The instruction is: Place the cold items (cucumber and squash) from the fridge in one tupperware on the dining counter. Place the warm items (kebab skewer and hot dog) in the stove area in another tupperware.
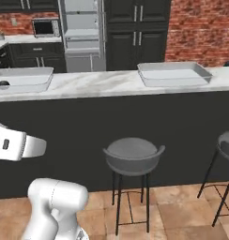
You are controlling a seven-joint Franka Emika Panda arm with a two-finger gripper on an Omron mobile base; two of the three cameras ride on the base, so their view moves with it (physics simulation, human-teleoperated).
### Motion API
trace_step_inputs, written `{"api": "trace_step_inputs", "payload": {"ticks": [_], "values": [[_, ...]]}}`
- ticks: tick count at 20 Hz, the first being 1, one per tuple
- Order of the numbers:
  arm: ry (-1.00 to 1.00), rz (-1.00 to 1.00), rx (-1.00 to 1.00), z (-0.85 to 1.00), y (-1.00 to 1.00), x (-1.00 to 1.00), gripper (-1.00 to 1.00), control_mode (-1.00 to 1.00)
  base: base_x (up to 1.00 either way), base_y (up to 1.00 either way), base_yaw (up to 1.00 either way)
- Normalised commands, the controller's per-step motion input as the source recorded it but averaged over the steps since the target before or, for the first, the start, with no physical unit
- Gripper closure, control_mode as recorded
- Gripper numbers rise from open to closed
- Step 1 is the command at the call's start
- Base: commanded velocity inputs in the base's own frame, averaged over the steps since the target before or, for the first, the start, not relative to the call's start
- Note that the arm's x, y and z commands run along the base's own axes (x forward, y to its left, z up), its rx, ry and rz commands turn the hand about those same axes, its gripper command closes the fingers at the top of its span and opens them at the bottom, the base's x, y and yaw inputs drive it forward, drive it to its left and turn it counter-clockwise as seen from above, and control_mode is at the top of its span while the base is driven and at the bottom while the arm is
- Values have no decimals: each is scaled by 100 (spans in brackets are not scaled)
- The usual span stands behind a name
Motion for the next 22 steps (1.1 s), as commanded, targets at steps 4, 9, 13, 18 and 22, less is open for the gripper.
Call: {"api": "trace_step_inputs", "payload": {"ticks": [4,9,13,18,22], "values": [[0,0,0,0,0,0,-100,100,-60,-98,-41],[0,0,0,0,0,0,-100,100,-43,-100,-37],[0,0,0,0,0,0,-100,100,-17,-99,-31],[0,0,0,0,0,0,-100,100,-1,-89,-3],[0,0,0,0,0,0,-100,100,0,-77,0]]}}
